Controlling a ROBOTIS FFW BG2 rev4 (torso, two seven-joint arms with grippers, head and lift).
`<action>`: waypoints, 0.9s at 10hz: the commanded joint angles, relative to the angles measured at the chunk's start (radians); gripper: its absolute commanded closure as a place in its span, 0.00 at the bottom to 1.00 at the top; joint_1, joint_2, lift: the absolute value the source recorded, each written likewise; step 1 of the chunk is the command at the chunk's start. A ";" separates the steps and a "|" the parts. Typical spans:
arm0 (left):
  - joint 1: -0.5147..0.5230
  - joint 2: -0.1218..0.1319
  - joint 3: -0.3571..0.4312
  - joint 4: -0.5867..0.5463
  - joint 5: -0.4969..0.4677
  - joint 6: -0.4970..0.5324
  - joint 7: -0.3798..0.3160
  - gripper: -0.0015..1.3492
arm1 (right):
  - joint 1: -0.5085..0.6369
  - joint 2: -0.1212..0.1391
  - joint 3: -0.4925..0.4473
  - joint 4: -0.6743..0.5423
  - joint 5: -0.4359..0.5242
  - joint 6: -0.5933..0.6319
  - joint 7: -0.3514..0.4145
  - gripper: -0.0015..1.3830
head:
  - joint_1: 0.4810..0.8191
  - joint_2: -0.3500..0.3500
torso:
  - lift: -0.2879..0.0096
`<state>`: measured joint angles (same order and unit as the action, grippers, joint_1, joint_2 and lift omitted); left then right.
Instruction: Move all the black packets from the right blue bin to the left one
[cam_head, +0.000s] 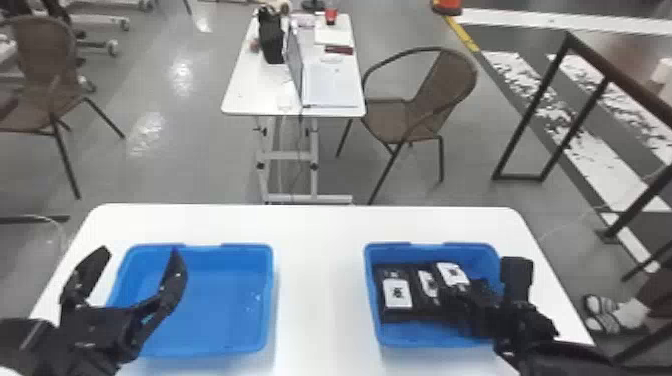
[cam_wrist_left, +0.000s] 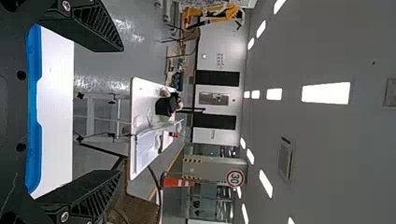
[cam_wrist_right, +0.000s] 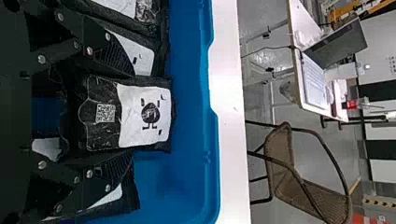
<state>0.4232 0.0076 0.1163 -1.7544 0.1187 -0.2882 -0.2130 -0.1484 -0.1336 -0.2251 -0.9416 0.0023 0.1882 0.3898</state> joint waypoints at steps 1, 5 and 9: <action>0.000 -0.010 0.002 0.006 0.004 -0.005 0.000 0.07 | 0.013 0.009 0.000 -0.009 -0.022 0.020 -0.002 0.89 | 0.63 0.38 | 0.97; -0.004 -0.010 0.003 0.019 0.010 -0.025 -0.005 0.07 | 0.145 0.039 0.000 -0.217 -0.097 -0.018 -0.040 0.92 | 0.63 0.39 | 0.97; -0.009 -0.010 0.005 0.026 0.022 -0.026 -0.005 0.07 | 0.247 0.068 0.084 -0.349 -0.085 -0.424 -0.068 0.92 | 0.63 0.43 | 0.97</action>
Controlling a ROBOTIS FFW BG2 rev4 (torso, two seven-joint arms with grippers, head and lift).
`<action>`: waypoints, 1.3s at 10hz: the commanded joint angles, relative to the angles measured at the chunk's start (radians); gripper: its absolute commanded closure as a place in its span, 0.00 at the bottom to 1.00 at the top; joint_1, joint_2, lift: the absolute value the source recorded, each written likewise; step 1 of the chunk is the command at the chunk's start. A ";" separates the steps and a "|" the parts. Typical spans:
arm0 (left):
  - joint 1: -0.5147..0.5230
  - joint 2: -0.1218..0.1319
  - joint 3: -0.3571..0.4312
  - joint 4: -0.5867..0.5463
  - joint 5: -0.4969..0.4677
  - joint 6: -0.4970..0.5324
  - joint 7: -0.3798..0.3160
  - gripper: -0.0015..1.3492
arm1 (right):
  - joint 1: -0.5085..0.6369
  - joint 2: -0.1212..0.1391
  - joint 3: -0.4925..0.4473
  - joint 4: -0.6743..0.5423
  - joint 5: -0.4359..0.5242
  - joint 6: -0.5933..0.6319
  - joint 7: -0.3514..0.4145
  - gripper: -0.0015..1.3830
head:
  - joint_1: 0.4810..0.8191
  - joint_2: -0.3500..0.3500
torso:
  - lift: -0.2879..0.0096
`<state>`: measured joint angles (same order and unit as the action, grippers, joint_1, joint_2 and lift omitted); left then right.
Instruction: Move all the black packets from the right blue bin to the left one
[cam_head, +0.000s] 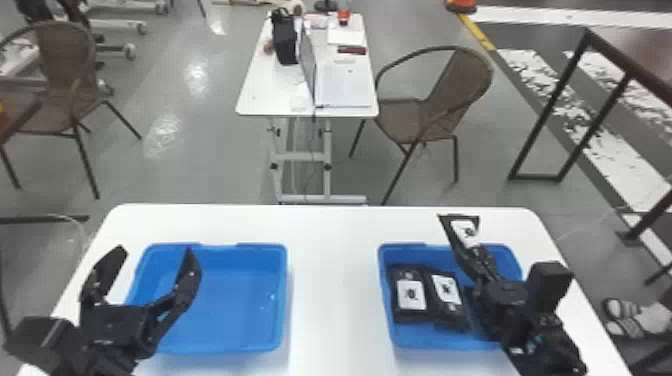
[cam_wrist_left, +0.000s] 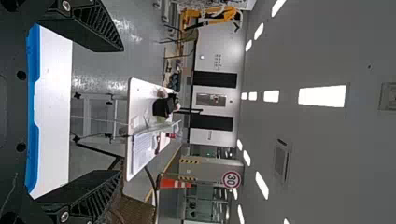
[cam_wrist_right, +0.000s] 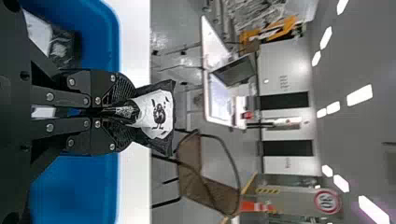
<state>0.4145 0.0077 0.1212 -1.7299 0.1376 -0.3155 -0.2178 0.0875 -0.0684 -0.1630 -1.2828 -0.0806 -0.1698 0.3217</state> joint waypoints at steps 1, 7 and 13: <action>-0.003 -0.010 0.000 0.003 0.007 0.007 0.000 0.07 | 0.009 -0.005 0.099 0.016 -0.010 -0.191 0.000 0.92 | 0.63 0.44 | 0.97; -0.109 -0.010 -0.052 0.001 0.212 0.156 -0.066 0.07 | -0.341 -0.065 0.622 0.381 -0.196 -0.401 0.175 0.92 | 0.63 0.77 | 0.97; -0.258 0.025 -0.129 0.013 0.355 0.424 -0.213 0.07 | -0.448 -0.064 0.804 0.344 -0.349 -0.250 0.278 0.92 | 0.63 0.78 | 0.97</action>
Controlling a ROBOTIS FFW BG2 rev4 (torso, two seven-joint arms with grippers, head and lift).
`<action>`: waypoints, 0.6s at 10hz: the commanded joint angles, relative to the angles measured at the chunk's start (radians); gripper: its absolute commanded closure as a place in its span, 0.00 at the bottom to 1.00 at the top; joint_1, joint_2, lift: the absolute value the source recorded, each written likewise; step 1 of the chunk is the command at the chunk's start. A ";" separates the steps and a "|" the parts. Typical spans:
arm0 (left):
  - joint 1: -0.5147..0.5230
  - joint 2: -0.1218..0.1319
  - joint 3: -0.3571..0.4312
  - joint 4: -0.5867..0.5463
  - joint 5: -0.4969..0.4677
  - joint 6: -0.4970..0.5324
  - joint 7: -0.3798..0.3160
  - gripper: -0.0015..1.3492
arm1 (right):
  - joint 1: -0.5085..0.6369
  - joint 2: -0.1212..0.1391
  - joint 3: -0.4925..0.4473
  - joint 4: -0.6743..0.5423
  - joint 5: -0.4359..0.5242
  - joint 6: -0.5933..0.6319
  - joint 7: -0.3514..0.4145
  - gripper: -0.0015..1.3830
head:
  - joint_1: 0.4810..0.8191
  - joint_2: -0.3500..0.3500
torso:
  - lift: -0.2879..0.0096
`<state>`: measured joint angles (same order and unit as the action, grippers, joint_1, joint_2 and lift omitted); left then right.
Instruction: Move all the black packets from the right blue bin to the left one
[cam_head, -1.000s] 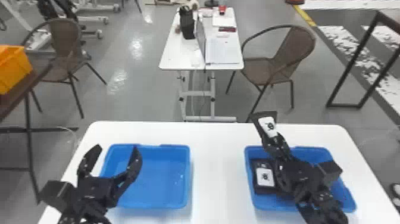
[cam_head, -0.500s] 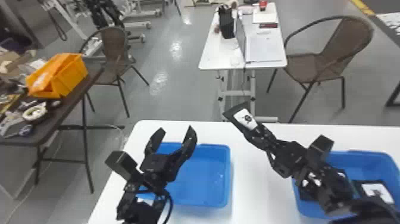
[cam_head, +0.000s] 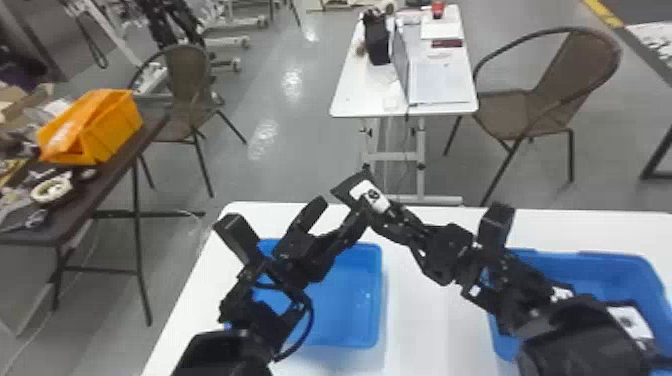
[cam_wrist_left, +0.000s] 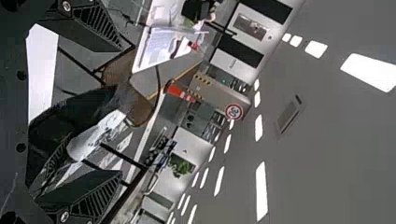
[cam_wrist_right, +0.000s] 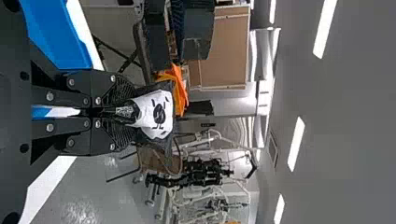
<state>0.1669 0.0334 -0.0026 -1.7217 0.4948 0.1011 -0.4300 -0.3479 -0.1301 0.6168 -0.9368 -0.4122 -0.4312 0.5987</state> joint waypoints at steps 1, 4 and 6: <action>-0.018 -0.007 -0.004 0.010 -0.001 0.025 -0.004 0.07 | -0.028 -0.005 0.061 -0.011 -0.037 0.019 0.003 0.92 | 0.63 0.78 | 0.97; -0.029 -0.013 0.001 0.017 0.007 0.077 -0.007 0.11 | -0.031 -0.003 0.073 -0.024 -0.037 0.045 0.009 0.92 | 0.63 0.81 | 0.97; -0.035 -0.015 0.010 0.011 0.007 0.135 0.007 0.91 | -0.029 -0.003 0.073 -0.019 -0.040 0.051 0.010 0.92 | 0.63 0.80 | 0.97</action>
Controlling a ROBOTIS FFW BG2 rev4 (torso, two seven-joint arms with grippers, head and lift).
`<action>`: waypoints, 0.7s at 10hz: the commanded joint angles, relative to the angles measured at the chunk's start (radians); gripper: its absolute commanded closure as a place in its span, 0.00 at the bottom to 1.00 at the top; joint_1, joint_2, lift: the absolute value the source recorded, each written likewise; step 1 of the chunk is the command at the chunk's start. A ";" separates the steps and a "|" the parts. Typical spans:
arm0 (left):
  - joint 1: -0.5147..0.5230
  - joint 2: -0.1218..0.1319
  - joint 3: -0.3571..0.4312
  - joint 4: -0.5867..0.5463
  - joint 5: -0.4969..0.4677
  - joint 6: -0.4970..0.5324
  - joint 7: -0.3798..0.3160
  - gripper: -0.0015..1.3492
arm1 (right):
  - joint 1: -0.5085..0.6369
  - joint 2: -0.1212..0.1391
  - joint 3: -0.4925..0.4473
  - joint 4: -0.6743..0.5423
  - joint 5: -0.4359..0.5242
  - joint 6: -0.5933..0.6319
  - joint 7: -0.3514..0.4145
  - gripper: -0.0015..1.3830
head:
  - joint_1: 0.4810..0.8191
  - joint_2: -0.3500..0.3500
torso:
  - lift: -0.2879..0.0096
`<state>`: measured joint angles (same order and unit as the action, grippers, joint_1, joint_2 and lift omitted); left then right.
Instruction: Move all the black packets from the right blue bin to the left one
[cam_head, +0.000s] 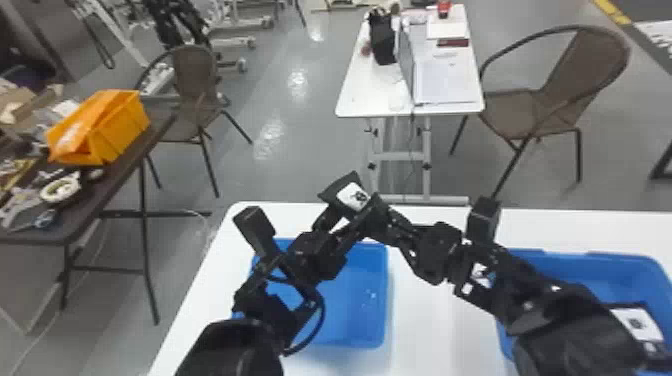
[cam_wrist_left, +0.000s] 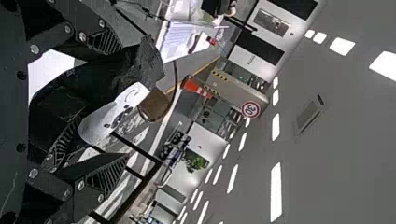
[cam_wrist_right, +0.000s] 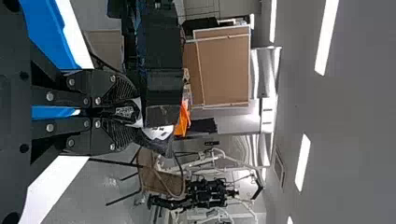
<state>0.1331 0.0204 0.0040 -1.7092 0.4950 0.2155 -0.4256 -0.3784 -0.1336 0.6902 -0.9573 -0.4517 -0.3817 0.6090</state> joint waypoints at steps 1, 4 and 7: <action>0.008 -0.013 0.010 0.000 0.013 -0.010 0.002 0.90 | 0.003 0.002 0.000 0.006 -0.004 0.001 0.000 0.92 | 0.63 0.80 | 0.97; 0.028 -0.023 0.030 0.000 0.008 -0.084 0.007 0.90 | 0.003 0.005 -0.011 0.025 -0.024 0.021 0.002 0.92 | 0.63 0.81 | 0.97; 0.062 -0.023 0.054 0.000 0.007 -0.174 0.039 0.90 | 0.023 0.014 -0.097 -0.021 0.002 0.142 0.043 0.11 | 0.63 0.85 | 0.97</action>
<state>0.1903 0.0000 0.0529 -1.7085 0.5028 0.0560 -0.3867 -0.3667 -0.1224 0.6198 -0.9617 -0.4598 -0.2580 0.6498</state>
